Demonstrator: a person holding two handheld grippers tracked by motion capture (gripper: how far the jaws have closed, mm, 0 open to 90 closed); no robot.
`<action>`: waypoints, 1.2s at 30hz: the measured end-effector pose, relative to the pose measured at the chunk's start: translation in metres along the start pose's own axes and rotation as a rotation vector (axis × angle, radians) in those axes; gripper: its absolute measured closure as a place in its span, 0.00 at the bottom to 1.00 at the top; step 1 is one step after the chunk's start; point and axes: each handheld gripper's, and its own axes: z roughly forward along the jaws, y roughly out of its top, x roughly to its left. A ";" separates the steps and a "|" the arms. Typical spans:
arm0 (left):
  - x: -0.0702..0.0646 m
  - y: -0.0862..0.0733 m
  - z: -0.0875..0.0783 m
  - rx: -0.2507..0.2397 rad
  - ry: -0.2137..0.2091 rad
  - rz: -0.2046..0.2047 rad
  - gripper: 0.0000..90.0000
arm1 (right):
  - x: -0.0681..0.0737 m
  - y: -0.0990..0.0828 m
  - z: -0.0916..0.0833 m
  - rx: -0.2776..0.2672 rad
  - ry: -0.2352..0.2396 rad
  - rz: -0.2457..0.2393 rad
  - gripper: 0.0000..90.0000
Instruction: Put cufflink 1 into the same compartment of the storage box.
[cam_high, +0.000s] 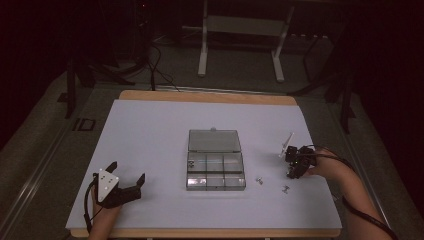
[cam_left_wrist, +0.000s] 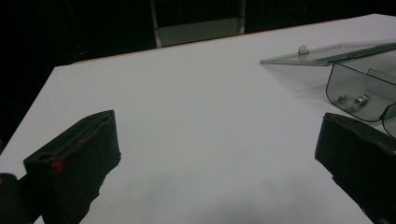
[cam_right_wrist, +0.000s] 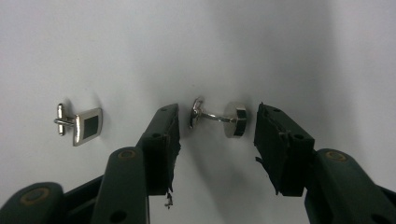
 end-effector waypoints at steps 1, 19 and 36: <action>0.000 0.000 0.000 0.000 0.000 0.000 0.01 | -0.001 0.000 0.001 0.005 0.004 0.002 0.56; 0.000 0.000 0.000 0.000 -0.004 -0.005 0.01 | -0.005 0.006 -0.007 0.003 0.072 0.029 0.72; 0.001 0.000 0.000 -0.004 -0.007 -0.003 0.01 | 0.018 0.032 -0.045 -0.042 0.066 -0.091 0.72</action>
